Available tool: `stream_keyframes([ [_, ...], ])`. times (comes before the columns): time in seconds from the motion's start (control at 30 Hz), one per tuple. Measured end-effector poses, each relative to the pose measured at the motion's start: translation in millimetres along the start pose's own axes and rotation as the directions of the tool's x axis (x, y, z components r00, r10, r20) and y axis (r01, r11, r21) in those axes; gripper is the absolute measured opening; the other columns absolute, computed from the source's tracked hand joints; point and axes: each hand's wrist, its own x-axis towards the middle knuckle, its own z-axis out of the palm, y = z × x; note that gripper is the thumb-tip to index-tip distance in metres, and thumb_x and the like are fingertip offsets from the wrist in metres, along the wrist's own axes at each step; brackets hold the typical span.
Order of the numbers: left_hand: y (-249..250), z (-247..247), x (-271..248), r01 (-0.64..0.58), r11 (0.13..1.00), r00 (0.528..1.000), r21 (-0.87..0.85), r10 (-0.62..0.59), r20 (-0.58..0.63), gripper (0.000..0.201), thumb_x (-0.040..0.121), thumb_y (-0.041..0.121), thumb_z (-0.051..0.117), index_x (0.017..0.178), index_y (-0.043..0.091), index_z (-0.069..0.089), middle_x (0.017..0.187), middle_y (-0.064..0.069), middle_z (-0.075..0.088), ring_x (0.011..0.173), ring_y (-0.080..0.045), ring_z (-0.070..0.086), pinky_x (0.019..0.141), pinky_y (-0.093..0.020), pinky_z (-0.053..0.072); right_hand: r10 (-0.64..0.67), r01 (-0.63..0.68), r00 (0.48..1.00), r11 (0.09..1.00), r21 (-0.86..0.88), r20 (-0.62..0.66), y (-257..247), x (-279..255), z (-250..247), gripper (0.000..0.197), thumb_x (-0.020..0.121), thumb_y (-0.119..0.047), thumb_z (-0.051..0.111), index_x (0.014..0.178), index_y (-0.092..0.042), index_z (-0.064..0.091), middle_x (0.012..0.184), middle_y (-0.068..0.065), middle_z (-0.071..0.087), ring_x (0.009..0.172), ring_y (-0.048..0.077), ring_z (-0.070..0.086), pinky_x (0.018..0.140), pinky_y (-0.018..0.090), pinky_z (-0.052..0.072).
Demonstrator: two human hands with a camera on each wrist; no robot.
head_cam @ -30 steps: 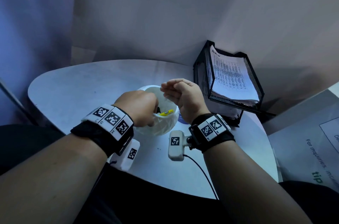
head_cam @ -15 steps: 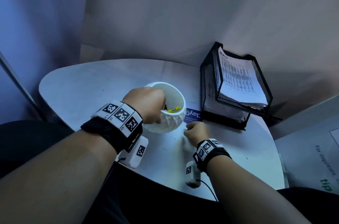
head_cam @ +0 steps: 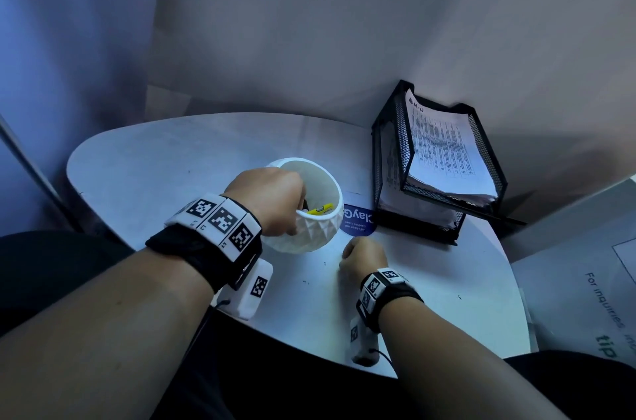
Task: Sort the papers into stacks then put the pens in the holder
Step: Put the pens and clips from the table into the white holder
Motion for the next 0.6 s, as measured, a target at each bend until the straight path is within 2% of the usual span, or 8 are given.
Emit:
stream_keyframes([
  [0.1, -0.1, 0.4, -1.5, -0.001, 1.0, 1.0, 0.008, 0.001, -0.003, 0.025, 0.078, 0.039, 0.08, 0.1, 0.033, 0.07, 0.087, 0.005, 0.062, 0.086, -0.023, 0.061, 0.068, -0.03, 0.046, -0.002, 0.001, 1.0, 0.998, 0.068, 0.004, 10.2, 0.8, -0.8, 0.022, 0.078, -0.004, 0.062, 0.07, -0.023, 0.068, 0.086, -0.001, 0.072, 0.085, 0.021, 0.069, 0.074, 0.025, 0.054],
  [0.17, 0.0, 0.2, -2.5, 0.004, 1.0, 1.0, 0.008, -0.004, 0.001, 0.024, 0.078, 0.039, 0.079, 0.099, 0.033, 0.07, 0.086, 0.005, 0.061, 0.086, -0.023, 0.06, 0.068, -0.03, 0.045, 0.072, -0.072, 0.997, 0.964, 0.256, 0.009, 14.2, 2.1, -5.3, 0.025, 0.079, 0.0, 0.066, 0.064, -0.02, 0.068, 0.071, 0.0, 0.069, 0.07, 0.023, 0.068, 0.067, 0.028, 0.055],
  [0.23, 0.0, -0.2, -3.1, 0.008, 1.0, 1.0, 0.008, -0.008, 0.003, 0.024, 0.077, 0.038, 0.078, 0.098, 0.032, 0.07, 0.085, 0.006, 0.061, 0.085, -0.023, 0.061, 0.067, -0.029, 0.045, 0.154, -0.139, 0.988, 0.811, 0.568, 0.021, 12.0, 2.4, -16.0, 0.025, 0.079, 0.008, 0.068, 0.065, -0.014, 0.069, 0.062, 0.007, 0.066, 0.059, 0.024, 0.061, 0.059, 0.031, 0.054],
  [0.3, -0.2, -0.2, -3.1, 0.006, 1.0, 1.0, 0.013, -0.006, 0.0, 0.024, 0.077, 0.037, 0.078, 0.099, 0.032, 0.07, 0.086, 0.005, 0.063, 0.086, -0.024, 0.061, 0.066, -0.029, 0.045, 0.15, -0.097, 0.989, 0.579, 0.809, 0.01, 0.0, 1.0, -36.2, 0.021, 0.081, 0.014, 0.068, 0.074, -0.006, 0.07, 0.065, 0.011, 0.065, 0.061, 0.023, 0.058, 0.056, 0.028, 0.052],
  [0.37, 0.0, 0.6, -3.0, 0.006, 1.0, 1.0, 0.017, -0.006, 0.002, 0.025, 0.077, 0.037, 0.079, 0.099, 0.031, 0.07, 0.087, 0.004, 0.064, 0.087, -0.024, 0.062, 0.067, -0.03, 0.046, 0.083, -0.022, 0.996, 0.399, 0.916, -0.012, -20.6, -2.1, -62.6, 0.015, 0.085, 0.014, 0.067, 0.087, 0.0, 0.07, 0.073, 0.012, 0.067, 0.065, 0.022, 0.06, 0.061, 0.028, 0.054],
  [0.43, 0.6, 1.7, -2.4, 0.006, 1.0, 1.0, 0.017, -0.006, 0.006, 0.025, 0.077, 0.038, 0.079, 0.099, 0.032, 0.07, 0.089, 0.004, 0.064, 0.087, -0.024, 0.062, 0.068, -0.03, 0.047, -0.029, 0.038, 0.999, 0.309, 0.95, -0.03, -45.2, -7.5, -87.3, 0.016, 0.085, 0.015, 0.067, 0.093, 0.002, 0.07, 0.077, 0.012, 0.067, 0.066, 0.019, 0.061, 0.059, 0.025, 0.053],
  [0.5, 1.6, 2.1, -2.2, 0.009, 1.0, 1.0, 0.017, -0.009, 0.009, 0.026, 0.077, 0.04, 0.08, 0.1, 0.032, 0.07, 0.088, 0.005, 0.062, 0.086, -0.024, 0.061, 0.068, -0.03, 0.047, -0.156, 0.081, 0.987, 0.3, 0.951, -0.035, -68.2, -13.8, -103.5, 0.017, 0.084, 0.016, 0.067, 0.087, 0.0, 0.071, 0.073, 0.011, 0.067, 0.063, 0.019, 0.06, 0.054, 0.024, 0.049],
  [0.6, 1.9, 1.2, -2.0, 0.016, 1.0, 1.0, 0.01, -0.016, 0.012, 0.027, 0.078, 0.041, 0.079, 0.101, 0.033, 0.07, 0.09, 0.004, 0.062, 0.087, -0.024, 0.061, 0.068, -0.03, 0.047, -0.311, 0.168, 0.95, 0.433, 0.885, -0.028, -91.7, -21.1, -112.0, 0.017, 0.082, 0.015, 0.07, 0.084, -0.001, 0.074, 0.074, 0.012, 0.071, 0.064, 0.021, 0.063, 0.053, 0.024, 0.05],
])
